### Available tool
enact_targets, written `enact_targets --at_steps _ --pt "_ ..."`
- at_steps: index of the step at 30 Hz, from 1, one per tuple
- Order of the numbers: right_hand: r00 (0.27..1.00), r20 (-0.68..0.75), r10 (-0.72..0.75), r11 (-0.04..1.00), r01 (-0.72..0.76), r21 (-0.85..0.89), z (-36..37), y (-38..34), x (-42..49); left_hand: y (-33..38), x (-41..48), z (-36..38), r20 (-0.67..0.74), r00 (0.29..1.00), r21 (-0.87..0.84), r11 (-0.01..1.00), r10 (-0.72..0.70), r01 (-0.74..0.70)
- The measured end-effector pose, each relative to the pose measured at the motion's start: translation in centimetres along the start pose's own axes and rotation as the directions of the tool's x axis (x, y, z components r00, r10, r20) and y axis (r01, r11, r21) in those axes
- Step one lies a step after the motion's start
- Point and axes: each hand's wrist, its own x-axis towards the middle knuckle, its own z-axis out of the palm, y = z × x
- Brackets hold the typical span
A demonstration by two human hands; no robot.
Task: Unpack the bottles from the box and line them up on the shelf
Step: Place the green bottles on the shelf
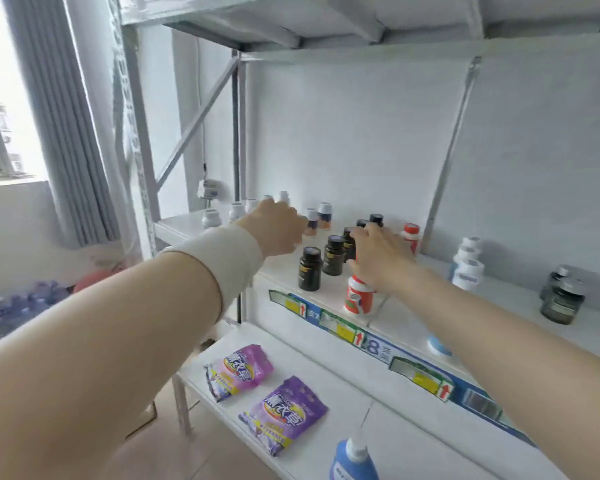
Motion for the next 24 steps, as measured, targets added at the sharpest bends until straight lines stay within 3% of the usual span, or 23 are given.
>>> enact_targets --at_steps 6,12,19,24 --pt "0.967 -0.016 -0.256 0.966 0.256 0.031 2.1 -19.8 8.8 -15.5 -9.3 10.6 0.171 0.972 0.065 0.986 -0.164 0.155" --pt "0.877 0.065 -0.477 0.878 0.471 0.082 7.0 -38.4 14.4 -27.5 -17.8 22.1 0.339 0.894 0.124 0.956 -0.293 0.266" --pt "0.763 0.176 -0.622 0.779 0.626 0.038 15.7 -51.1 21.0 -34.8 -22.4 36.8 0.532 0.756 0.089 0.912 -0.383 0.399" --pt "0.683 0.253 -0.685 0.716 0.695 0.065 23.2 -57.5 27.0 -38.1 -22.1 47.3 0.661 0.655 0.038 0.888 -0.366 0.458"
